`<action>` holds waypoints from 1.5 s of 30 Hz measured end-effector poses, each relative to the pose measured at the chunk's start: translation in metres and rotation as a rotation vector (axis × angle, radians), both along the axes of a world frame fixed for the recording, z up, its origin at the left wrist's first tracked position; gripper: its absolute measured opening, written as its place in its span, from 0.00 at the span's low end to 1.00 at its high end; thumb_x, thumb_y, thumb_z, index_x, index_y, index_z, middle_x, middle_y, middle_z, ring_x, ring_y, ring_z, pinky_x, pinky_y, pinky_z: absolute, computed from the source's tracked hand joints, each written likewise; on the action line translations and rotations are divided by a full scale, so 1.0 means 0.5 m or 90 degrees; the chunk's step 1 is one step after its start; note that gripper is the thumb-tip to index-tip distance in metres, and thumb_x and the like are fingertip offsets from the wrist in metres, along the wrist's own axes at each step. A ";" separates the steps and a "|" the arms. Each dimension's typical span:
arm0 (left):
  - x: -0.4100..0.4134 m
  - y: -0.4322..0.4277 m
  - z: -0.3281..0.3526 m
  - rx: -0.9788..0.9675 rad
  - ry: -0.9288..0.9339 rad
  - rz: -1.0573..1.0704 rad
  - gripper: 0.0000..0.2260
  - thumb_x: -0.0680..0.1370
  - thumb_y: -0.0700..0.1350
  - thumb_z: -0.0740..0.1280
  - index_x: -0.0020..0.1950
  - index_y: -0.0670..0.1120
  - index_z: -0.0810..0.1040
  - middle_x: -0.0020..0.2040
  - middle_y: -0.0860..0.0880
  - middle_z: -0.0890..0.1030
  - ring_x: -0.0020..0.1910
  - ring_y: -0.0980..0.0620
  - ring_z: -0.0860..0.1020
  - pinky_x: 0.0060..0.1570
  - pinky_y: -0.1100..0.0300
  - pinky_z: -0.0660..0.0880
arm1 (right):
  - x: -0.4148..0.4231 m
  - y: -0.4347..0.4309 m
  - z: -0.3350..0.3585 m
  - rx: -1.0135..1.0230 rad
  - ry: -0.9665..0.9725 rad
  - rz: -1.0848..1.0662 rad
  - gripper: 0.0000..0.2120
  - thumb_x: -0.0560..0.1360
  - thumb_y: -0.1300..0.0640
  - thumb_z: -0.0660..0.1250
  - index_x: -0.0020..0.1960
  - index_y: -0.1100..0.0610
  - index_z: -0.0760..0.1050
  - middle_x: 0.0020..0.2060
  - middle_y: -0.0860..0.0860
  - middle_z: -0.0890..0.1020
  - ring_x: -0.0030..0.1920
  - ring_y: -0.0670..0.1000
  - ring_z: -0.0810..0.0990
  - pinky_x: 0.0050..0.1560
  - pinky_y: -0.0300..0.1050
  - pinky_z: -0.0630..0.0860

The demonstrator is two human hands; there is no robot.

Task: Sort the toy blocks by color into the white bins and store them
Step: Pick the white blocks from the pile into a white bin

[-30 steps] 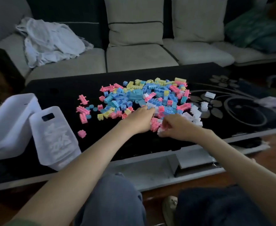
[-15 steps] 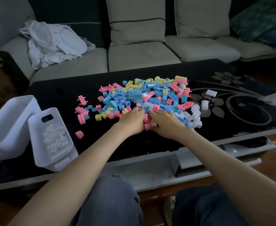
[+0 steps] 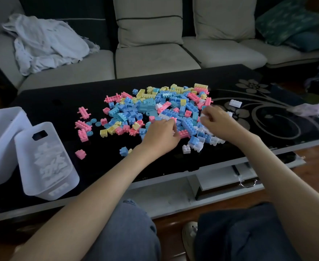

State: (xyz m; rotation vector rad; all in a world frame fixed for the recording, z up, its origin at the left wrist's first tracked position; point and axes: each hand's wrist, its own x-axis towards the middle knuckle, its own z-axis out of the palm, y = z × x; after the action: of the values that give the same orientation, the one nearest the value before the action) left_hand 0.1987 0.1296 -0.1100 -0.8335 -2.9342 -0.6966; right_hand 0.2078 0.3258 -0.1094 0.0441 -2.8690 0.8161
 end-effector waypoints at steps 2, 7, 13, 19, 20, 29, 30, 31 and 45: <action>0.006 0.015 -0.005 0.005 -0.035 -0.023 0.05 0.79 0.44 0.61 0.46 0.43 0.71 0.45 0.45 0.78 0.46 0.47 0.77 0.44 0.54 0.73 | 0.010 0.021 0.009 -0.070 0.010 -0.059 0.05 0.77 0.59 0.56 0.49 0.57 0.69 0.45 0.52 0.74 0.43 0.54 0.75 0.37 0.41 0.70; 0.001 0.030 -0.025 -0.104 -0.115 -0.074 0.14 0.78 0.54 0.65 0.53 0.45 0.71 0.45 0.49 0.76 0.41 0.51 0.74 0.34 0.60 0.66 | 0.043 0.051 0.003 -0.089 0.001 -0.145 0.07 0.75 0.65 0.54 0.47 0.59 0.70 0.42 0.55 0.78 0.40 0.56 0.77 0.38 0.44 0.73; -0.002 0.043 -0.037 -0.206 -0.092 -0.079 0.19 0.75 0.57 0.68 0.58 0.45 0.72 0.51 0.48 0.76 0.47 0.49 0.75 0.42 0.55 0.71 | 0.062 0.083 -0.032 0.029 -0.132 -0.126 0.12 0.73 0.56 0.67 0.51 0.60 0.68 0.49 0.54 0.73 0.47 0.52 0.70 0.41 0.44 0.64; -0.002 0.054 -0.039 -0.195 -0.080 -0.062 0.16 0.77 0.55 0.64 0.56 0.44 0.74 0.50 0.46 0.78 0.46 0.47 0.76 0.43 0.54 0.72 | 0.069 0.078 -0.069 0.026 -0.152 -0.074 0.19 0.72 0.51 0.71 0.51 0.59 0.65 0.54 0.54 0.71 0.48 0.51 0.69 0.40 0.41 0.64; 0.000 0.053 -0.035 -0.194 -0.080 -0.057 0.16 0.77 0.55 0.64 0.55 0.43 0.74 0.49 0.45 0.78 0.46 0.47 0.77 0.43 0.54 0.72 | 0.067 0.070 -0.071 0.019 -0.143 -0.059 0.18 0.72 0.51 0.71 0.50 0.59 0.65 0.53 0.55 0.71 0.46 0.51 0.69 0.38 0.41 0.64; -0.002 0.030 -0.027 -0.156 -0.094 0.015 0.16 0.77 0.54 0.64 0.51 0.40 0.77 0.48 0.42 0.80 0.46 0.44 0.78 0.41 0.53 0.71 | 0.047 -0.016 -0.073 -0.005 -0.123 0.053 0.20 0.70 0.53 0.73 0.49 0.56 0.62 0.44 0.49 0.68 0.39 0.47 0.66 0.35 0.38 0.63; -0.002 0.025 -0.025 -0.151 -0.093 0.026 0.16 0.78 0.54 0.64 0.51 0.40 0.76 0.47 0.42 0.80 0.45 0.44 0.78 0.41 0.53 0.71 | 0.044 -0.023 -0.072 0.001 -0.114 0.060 0.19 0.71 0.54 0.72 0.49 0.56 0.62 0.44 0.50 0.68 0.40 0.48 0.67 0.36 0.39 0.64; -0.003 0.020 -0.024 -0.145 -0.095 0.035 0.16 0.78 0.54 0.64 0.51 0.41 0.76 0.47 0.43 0.79 0.45 0.45 0.78 0.41 0.53 0.72 | 0.042 -0.029 -0.071 0.008 -0.108 0.065 0.17 0.72 0.54 0.71 0.49 0.57 0.63 0.45 0.50 0.69 0.41 0.50 0.69 0.37 0.40 0.65; 0.014 -0.099 0.019 -0.084 -0.051 0.096 0.12 0.78 0.53 0.63 0.45 0.44 0.73 0.41 0.47 0.76 0.36 0.50 0.73 0.32 0.58 0.65 | 0.020 -0.068 -0.046 0.088 -0.108 0.073 0.08 0.77 0.56 0.65 0.55 0.57 0.73 0.48 0.50 0.69 0.46 0.48 0.70 0.46 0.40 0.63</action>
State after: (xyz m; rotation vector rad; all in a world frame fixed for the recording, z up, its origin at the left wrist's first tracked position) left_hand 0.2055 0.0799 -0.1006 -0.5951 -3.1020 -0.5444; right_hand 0.2180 0.2916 -0.1322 0.1644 -3.1050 0.6694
